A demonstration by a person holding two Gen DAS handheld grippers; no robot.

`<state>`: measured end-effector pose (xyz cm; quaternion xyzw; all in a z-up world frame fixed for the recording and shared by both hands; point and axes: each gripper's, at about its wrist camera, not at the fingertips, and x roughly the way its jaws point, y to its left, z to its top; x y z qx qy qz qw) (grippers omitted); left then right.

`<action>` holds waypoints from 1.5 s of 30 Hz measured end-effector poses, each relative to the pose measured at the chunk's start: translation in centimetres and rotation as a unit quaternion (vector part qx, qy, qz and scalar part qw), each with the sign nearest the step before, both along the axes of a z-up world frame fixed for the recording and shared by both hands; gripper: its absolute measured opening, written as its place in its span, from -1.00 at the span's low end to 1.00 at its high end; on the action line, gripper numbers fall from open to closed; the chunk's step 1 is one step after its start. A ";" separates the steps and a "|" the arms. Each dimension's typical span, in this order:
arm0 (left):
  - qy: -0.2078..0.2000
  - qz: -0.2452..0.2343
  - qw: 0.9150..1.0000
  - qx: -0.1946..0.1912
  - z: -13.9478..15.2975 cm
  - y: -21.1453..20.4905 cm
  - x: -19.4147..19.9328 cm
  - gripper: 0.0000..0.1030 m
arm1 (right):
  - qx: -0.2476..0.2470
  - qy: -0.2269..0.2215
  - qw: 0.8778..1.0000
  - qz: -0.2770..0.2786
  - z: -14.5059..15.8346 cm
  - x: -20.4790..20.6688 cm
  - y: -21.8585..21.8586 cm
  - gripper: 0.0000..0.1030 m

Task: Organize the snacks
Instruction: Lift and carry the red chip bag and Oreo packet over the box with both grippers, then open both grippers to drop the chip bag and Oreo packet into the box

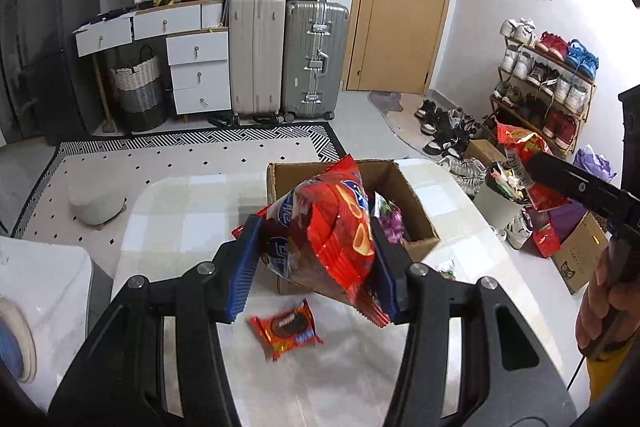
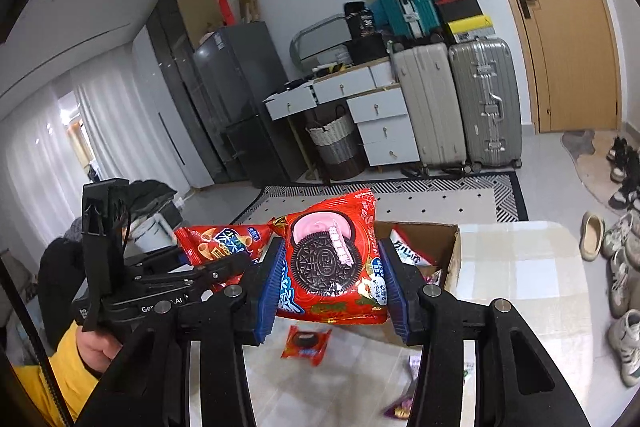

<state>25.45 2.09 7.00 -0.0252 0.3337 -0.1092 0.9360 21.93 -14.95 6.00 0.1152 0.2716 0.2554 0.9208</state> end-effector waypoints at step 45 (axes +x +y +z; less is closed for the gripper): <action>0.104 -0.023 0.994 0.015 -12.5 -6.0 25.9 0.08 | -0.049 0.092 0.994 -0.028 -9.9 16.6 1.5 -0.11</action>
